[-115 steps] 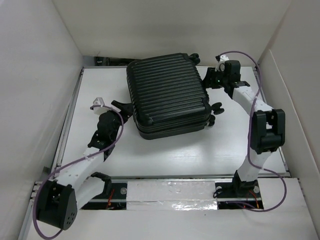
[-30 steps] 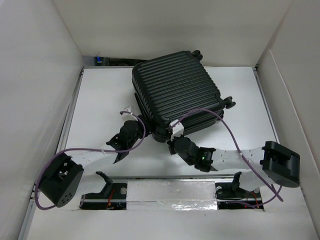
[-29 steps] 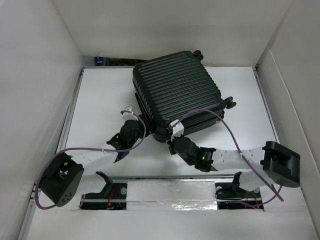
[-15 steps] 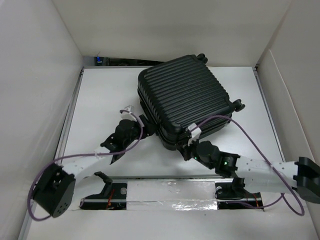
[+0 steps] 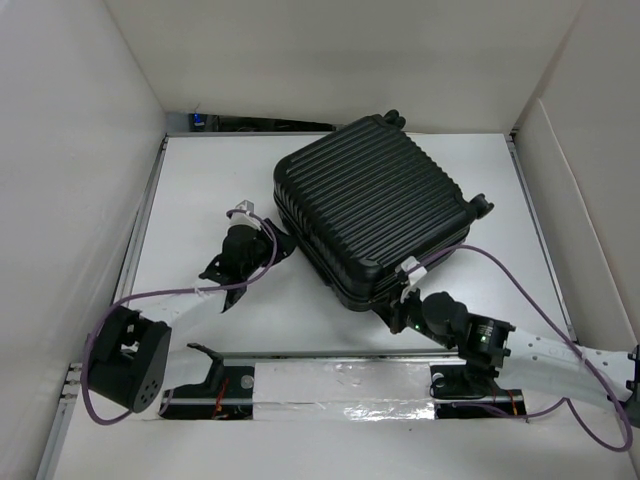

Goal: Pack the luggage

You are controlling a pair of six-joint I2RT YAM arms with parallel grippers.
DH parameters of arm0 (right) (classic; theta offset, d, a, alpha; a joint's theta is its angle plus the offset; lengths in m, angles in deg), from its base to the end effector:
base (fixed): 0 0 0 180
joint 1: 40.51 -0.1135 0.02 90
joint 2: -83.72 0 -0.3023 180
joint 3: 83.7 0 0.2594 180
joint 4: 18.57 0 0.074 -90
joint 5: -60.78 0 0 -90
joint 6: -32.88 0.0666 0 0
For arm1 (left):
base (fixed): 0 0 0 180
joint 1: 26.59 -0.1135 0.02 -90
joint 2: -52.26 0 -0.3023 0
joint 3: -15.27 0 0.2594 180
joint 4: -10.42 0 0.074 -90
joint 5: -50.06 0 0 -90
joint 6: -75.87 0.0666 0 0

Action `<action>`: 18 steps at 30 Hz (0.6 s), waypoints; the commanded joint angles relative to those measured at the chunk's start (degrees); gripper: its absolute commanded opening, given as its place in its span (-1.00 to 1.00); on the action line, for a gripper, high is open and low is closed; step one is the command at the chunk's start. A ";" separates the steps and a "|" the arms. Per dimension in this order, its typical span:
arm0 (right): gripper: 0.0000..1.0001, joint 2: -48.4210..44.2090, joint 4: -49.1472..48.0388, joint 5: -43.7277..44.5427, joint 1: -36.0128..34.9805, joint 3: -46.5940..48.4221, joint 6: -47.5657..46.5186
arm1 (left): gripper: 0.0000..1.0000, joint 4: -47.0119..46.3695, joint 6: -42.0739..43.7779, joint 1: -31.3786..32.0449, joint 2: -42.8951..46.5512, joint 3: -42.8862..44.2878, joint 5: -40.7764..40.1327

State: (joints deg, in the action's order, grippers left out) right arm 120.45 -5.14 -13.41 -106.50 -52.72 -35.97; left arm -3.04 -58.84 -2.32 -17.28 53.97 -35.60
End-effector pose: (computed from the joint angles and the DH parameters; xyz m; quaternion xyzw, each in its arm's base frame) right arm 0.0842 0.1445 0.2229 -0.2342 0.7767 0.3144 0.4931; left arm 0.2450 -0.1160 0.2218 -0.1208 0.7964 -0.3602 0.4704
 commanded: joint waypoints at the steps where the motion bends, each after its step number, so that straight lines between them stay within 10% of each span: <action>1: -1.00 -1.23 -4.89 -1.13 0.43 1.64 0.65 | -0.16 -3.23 1.29 -0.37 -1.91 3.15 1.81; 10: -1.00 0.36 -5.76 -2.97 4.82 2.43 -0.40 | -0.32 -10.15 0.50 2.53 -13.42 7.37 2.68; 14: -1.00 0.53 -7.43 -6.93 12.09 2.69 -2.77 | -0.94 -13.94 -0.64 2.53 -17.81 7.11 4.62; 18: -1.00 1.06 -7.44 -12.99 19.82 3.40 -5.15 | -1.00 -18.51 -1.34 2.53 -19.32 4.75 6.73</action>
State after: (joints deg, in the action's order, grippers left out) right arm 121.81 -6.36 -24.16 -91.84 -52.70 -37.94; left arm -16.92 -60.81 -0.72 -35.16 59.84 -33.59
